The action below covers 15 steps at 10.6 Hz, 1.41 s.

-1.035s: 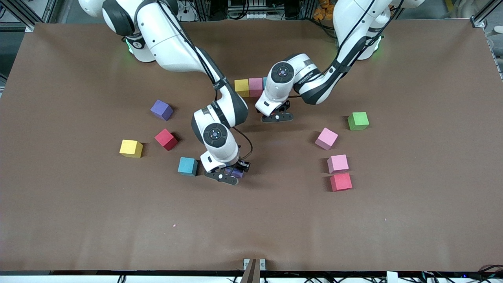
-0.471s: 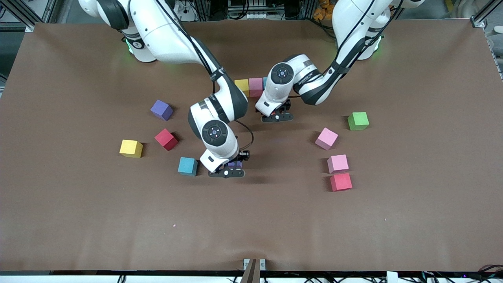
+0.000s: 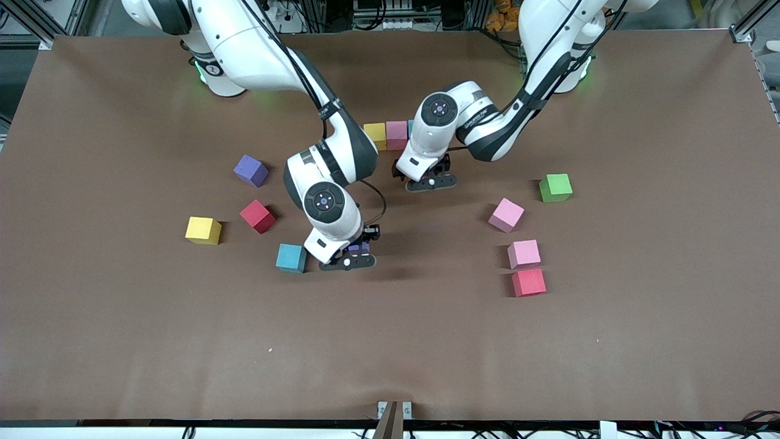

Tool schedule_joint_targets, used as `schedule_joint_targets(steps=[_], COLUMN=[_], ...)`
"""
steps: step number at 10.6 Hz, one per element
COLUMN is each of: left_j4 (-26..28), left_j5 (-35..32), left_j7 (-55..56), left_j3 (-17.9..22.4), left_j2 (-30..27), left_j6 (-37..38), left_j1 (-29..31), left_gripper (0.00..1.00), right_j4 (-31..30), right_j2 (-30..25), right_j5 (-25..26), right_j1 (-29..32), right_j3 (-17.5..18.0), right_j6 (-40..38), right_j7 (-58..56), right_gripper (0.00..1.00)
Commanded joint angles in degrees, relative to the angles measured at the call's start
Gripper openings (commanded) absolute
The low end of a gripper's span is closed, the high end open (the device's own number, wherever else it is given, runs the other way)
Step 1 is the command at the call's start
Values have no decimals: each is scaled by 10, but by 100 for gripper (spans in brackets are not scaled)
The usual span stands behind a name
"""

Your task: Form number 2 with 11 blocks

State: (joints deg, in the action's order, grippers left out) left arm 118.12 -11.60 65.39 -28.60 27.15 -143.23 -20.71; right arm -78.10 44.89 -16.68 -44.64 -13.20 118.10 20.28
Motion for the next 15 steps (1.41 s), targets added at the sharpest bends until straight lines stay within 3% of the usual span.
schedule_joint_targets(steps=[1, 3, 7, 10, 15], left_j4=[9, -3, -56, -60, -41], left_j5=[0, 1, 1, 11, 10], left_j7=[10, 11, 12, 59, 160], left_j3=[-2, -1, -1, 1, 2], left_j2=[-53, -62, -57, -36, -20], left_j6=[37, 51, 148, 165, 165], left_j1=[25, 44, 152, 215, 243], left_gripper=[100, 100, 100, 100, 100], right_j4=[-57, -78, -104, -130, -161], right_j2=[-45, -60, -75, -95, -104], right_j5=[6, 7, 10, 10, 53], right_j1=[1, -5, -17, -18, -78], right_j3=[6, 5, 6, 6, 6], right_j6=[6, 9, 9, 6, 7], right_j7=[-50, -71, -144, -231, -365], right_gripper=[20, 20, 20, 20, 20])
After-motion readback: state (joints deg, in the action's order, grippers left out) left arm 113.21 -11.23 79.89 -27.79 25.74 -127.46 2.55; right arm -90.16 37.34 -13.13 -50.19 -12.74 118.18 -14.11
